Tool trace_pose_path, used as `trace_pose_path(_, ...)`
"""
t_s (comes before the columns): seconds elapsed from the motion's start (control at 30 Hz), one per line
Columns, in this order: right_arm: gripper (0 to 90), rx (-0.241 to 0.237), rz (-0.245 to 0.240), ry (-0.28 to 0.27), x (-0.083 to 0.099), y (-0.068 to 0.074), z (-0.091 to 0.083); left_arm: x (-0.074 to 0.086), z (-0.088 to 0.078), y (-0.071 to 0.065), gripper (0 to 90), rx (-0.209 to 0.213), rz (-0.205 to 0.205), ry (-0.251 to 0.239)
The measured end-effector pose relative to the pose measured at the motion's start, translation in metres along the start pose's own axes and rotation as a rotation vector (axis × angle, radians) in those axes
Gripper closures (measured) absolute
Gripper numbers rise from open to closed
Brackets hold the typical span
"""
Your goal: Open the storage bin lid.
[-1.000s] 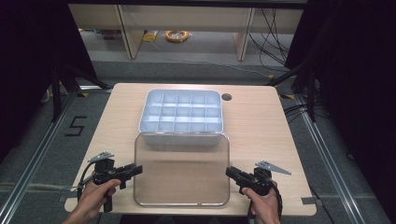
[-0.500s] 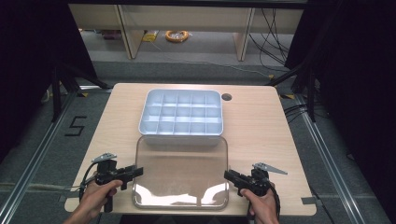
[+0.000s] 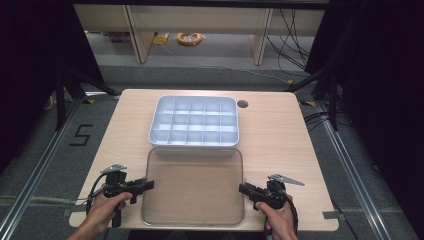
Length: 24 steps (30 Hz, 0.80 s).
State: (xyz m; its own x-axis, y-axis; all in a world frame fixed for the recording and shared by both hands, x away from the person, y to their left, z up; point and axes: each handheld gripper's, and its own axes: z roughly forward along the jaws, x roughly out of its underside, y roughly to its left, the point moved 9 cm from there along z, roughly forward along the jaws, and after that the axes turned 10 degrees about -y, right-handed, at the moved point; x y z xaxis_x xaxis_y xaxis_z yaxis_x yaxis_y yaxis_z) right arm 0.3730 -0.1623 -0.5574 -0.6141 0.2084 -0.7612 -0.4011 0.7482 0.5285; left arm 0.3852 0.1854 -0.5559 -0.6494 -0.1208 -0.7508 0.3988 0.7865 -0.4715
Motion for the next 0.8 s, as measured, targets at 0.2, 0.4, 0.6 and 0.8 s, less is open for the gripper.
trace_pose_path(0.2,67.3,0.015,0.042,0.018,0.0029,0.0016,0.0006,0.0017,0.0029,0.0012,53.3,-0.003,-0.001,0.014)
trace_pose_path(0.4,66.6,0.02,0.005,0.023,0.0034,-0.0033,0.0021,0.0041,0.0065,0.0035,51.8,-0.009,-0.005,0.032)
trace_pose_path(0.6,66.1,0.027,-0.006,0.027,0.0043,-0.0054,0.0038,0.0051,0.0089,0.0051,50.9,-0.018,0.001,0.038)
trace_pose_path(0.8,65.1,0.038,-0.013,0.04,0.0062,-0.0054,0.0042,0.0084,0.01,0.0061,48.9,-0.034,0.03,0.052)
